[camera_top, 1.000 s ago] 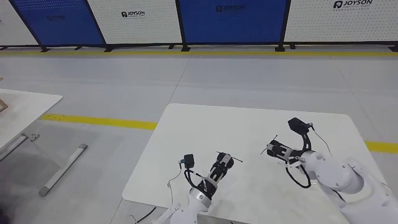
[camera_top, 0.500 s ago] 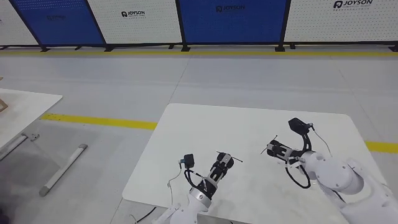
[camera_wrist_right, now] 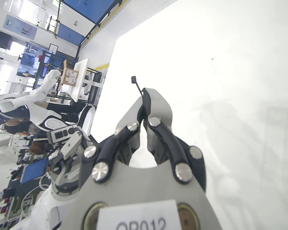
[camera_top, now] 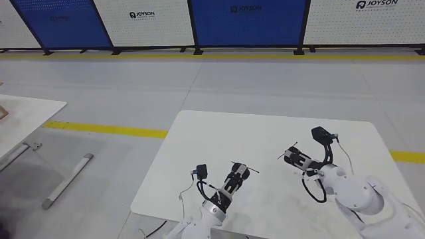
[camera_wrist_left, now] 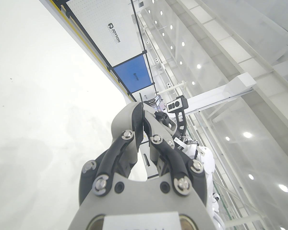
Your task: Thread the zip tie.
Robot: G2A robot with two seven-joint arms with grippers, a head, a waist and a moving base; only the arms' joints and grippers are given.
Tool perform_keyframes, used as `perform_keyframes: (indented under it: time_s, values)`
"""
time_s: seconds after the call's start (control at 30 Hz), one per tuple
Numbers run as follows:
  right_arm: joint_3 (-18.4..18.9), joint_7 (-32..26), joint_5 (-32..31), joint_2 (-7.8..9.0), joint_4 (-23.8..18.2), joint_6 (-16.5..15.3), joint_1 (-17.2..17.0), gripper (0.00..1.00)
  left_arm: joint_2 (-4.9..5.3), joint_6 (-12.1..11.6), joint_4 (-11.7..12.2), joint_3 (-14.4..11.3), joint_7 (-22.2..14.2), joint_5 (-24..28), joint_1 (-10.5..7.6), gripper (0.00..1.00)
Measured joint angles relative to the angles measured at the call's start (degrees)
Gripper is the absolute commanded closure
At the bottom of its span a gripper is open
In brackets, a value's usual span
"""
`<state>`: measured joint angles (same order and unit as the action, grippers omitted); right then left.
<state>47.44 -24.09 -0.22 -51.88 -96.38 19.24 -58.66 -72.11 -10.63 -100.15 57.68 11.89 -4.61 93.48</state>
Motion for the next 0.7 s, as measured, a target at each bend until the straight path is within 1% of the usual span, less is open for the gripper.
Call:
perform_keyframes:
  time_s: [0.13,0.17,0.23,0.27,0.37,0.4,0.47,0.5,0.57,0.7]
  values:
    - [0.0,0.0,0.0,0.0,0.0,0.0,0.0,1.0,0.01,0.08,0.0,0.01,-0.07,-0.12,-0.08,1.0]
    - [0.0,0.0,0.0,0.0,0.0,0.0,0.0,1.0,0.08,0.77,0.07,0.11,-0.18,-1.22,-0.5,1.0]
    - [0.0,0.0,0.0,0.0,0.0,0.0,0.0,1.0,0.21,2.74,0.18,-0.13,0.2,-5.84,-1.13,1.0]
    - [0.0,0.0,0.0,0.0,0.0,0.0,0.0,1.0,0.25,4.04,0.05,-0.66,-0.12,-9.35,-1.23,1.0]
    - [0.0,0.0,0.0,0.0,0.0,0.0,0.0,1.0,0.47,6.12,-1.41,-1.4,-2.74,-14.73,-0.99,1.0]
    - [0.0,0.0,0.0,0.0,0.0,0.0,0.0,1.0,0.57,6.55,-1.94,-1.51,-3.75,-15.63,-0.79,1.0]
    - [0.0,0.0,0.0,0.0,0.0,0.0,0.0,1.0,0.7,7.54,-3.21,-1.47,-6.47,-15.22,-0.48,1.0]
    - [0.0,0.0,0.0,0.0,0.0,0.0,0.0,1.0,0.68,7.99,-3.69,-1.22,-6.97,-14.21,-0.54,1.0]
    - [0.0,0.0,0.0,0.0,0.0,0.0,0.0,1.0,0.54,8.51,-4.2,-0.8,-5.86,-12.14,-0.73,1.0]
    - [0.0,0.0,0.0,0.0,0.0,0.0,0.0,1.0,0.53,8.48,-4.16,-0.8,-5.43,-12.39,-0.73,1.0]
